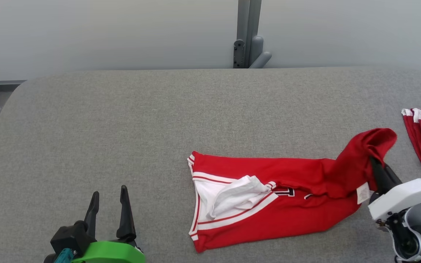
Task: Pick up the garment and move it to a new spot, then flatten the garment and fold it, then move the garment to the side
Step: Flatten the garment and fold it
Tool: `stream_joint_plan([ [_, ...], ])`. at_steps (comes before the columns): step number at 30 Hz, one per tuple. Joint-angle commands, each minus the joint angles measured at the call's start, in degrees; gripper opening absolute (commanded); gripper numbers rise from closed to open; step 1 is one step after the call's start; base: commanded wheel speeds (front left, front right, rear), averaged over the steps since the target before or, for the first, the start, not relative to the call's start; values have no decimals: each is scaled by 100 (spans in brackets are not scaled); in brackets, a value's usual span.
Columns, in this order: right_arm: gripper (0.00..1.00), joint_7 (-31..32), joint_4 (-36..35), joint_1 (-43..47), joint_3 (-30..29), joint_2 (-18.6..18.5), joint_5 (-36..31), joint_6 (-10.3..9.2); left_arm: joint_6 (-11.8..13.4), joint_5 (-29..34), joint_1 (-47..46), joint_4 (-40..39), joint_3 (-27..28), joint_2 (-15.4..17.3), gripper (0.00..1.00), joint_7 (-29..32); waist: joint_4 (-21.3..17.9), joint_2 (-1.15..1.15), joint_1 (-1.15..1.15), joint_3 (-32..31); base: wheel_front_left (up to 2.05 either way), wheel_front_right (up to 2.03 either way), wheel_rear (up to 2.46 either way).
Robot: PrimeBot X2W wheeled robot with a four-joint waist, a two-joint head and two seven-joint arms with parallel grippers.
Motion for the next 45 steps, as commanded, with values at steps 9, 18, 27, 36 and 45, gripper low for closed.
stream_joint_plan([
  [9, 0, 540, -1089, 194, 1020, 639, 560, 1, -99, 93, -124, 76, 23, -78, 100, -27, 266, 0, 0, -40, 0, 0, 0],
  [18, 0, 576, -924, -33, 1643, 870, 1009, 1, -189, 116, -175, 123, 5, -136, 100, -28, 521, 0, 0, -15, 0, 0, 0],
  [27, 0, -49, 54, -461, 2636, 882, 1617, 1, -258, 186, -256, 172, 22, -208, 100, -27, 805, 0, 0, 71, 0, 0, 0],
  [36, 29, -838, 1701, -1179, 3478, 883, 2270, 1, -342, 228, -299, 288, -11, -275, 100, -27, 1022, 0, 0, 72, 0, 0, 0],
  [45, 100, -1353, 2134, -1606, 4281, 879, 2774, 1, -351, 246, -201, 328, 21, -293, 100, -27, 1020, 0, 0, -3, 0, 0, 0],
])
